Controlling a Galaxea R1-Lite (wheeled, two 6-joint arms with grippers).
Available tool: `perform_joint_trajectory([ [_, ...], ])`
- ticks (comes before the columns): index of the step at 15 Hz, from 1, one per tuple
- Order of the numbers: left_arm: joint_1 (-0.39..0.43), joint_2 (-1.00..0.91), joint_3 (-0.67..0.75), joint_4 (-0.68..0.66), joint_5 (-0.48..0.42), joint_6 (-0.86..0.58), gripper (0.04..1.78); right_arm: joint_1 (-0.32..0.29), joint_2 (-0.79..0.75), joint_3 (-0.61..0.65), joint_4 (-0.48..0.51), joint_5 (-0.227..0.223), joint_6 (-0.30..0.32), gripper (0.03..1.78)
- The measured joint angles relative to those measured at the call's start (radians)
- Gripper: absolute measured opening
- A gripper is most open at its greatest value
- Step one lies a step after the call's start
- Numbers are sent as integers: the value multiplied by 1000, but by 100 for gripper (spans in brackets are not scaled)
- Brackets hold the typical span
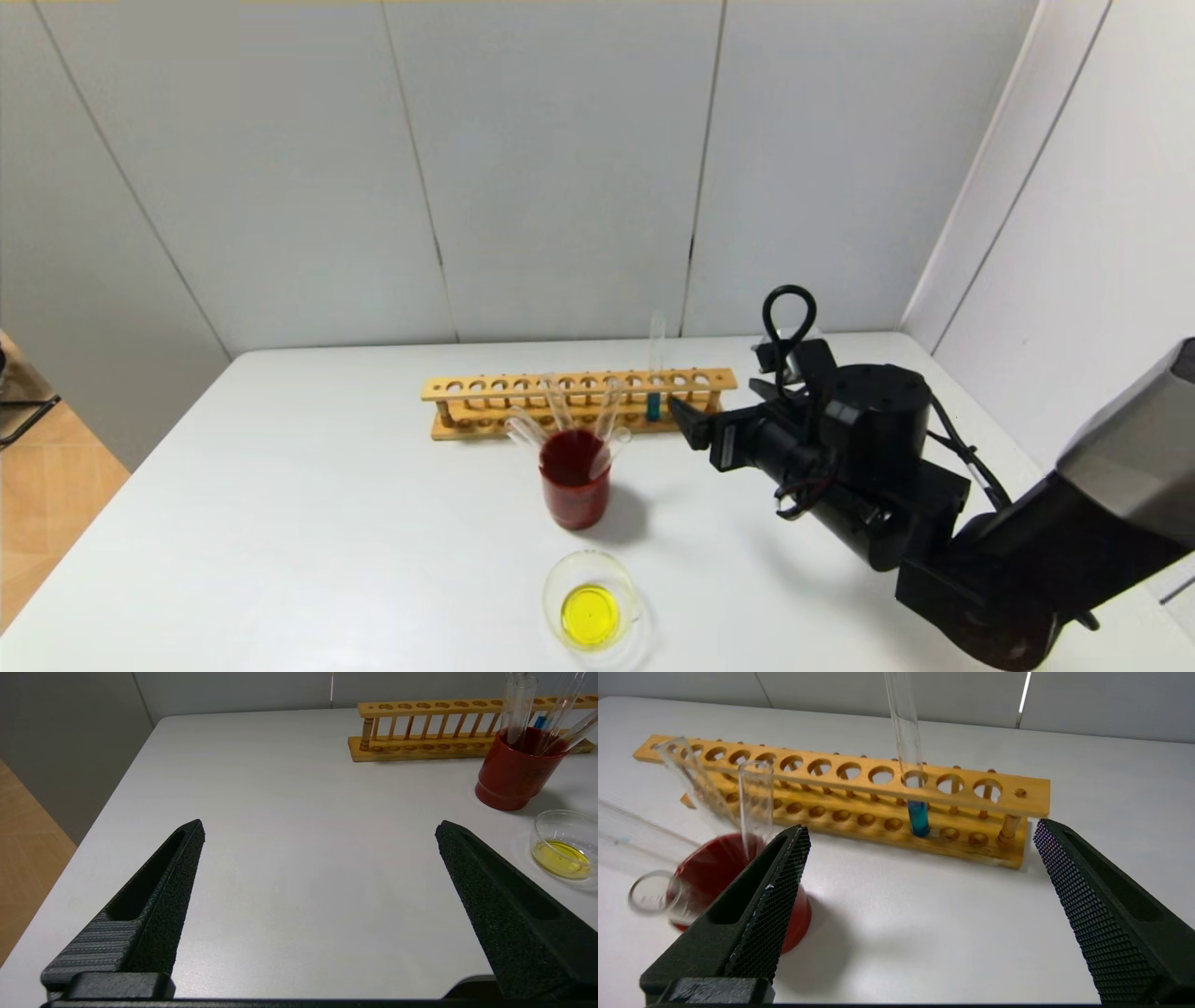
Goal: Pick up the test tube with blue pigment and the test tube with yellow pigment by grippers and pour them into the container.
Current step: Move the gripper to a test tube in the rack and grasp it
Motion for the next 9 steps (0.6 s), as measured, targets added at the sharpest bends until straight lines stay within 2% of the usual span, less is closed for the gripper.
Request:
perform_joint_trajectory([
  [2, 0, 0, 0, 0, 0, 0, 175, 0, 42, -66, 5, 6, -4, 175],
  [7, 0, 0, 0, 0, 0, 1, 175, -25, 154, -243, 23, 93, -19, 175],
  [9, 0, 0, 0, 0, 0, 0, 175, -39, 199, -296, 50, 101, -27, 175],
])
